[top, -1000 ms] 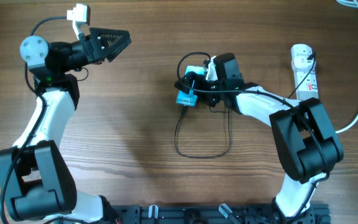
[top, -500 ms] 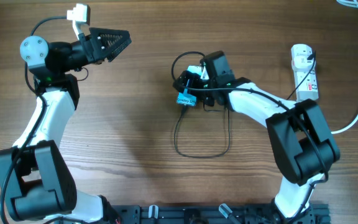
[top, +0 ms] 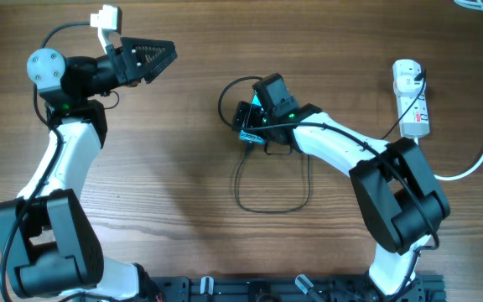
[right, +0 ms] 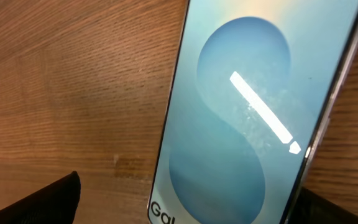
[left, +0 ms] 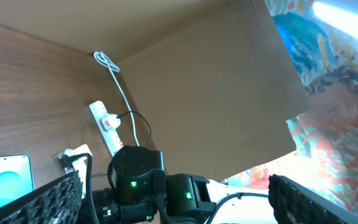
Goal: Plug charger to phone and switch on socket
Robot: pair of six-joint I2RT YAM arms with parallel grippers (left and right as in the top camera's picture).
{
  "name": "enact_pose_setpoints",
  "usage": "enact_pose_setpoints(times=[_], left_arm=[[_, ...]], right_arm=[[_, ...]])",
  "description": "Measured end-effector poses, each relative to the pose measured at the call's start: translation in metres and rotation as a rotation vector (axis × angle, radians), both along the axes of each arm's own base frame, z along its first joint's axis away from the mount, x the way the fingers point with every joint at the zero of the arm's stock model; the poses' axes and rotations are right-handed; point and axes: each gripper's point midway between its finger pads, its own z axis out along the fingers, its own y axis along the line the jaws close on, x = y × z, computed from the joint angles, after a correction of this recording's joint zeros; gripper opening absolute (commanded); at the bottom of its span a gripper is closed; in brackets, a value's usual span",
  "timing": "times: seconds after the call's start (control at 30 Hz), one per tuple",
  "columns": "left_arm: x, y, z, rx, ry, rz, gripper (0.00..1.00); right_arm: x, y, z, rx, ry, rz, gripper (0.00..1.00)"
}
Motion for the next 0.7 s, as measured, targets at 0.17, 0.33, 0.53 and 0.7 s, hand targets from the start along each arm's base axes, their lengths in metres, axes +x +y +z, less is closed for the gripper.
enact_pose_setpoints(times=[0.17, 0.33, 0.53, 0.7], left_arm=[[0.0000, 0.0000, 0.0000, 0.000, 0.000, 0.000, 1.00], [0.0000, 0.0000, 0.0000, 0.000, 0.000, 0.000, 1.00], [0.0001, 0.0000, 0.0000, 0.000, 0.000, 0.000, 1.00], [0.0000, 0.0000, 0.0000, 0.000, 0.000, 0.000, 1.00]], right_arm=[[0.0016, -0.0031, -0.0005, -0.016, -0.008, -0.010, 1.00], [0.0031, -0.0050, -0.0006, -0.026, -0.014, -0.017, 1.00], [0.0042, -0.0058, -0.0008, -0.031, -0.019, -0.021, 1.00], [0.0045, -0.0063, -0.0008, -0.033, -0.021, -0.023, 1.00]])
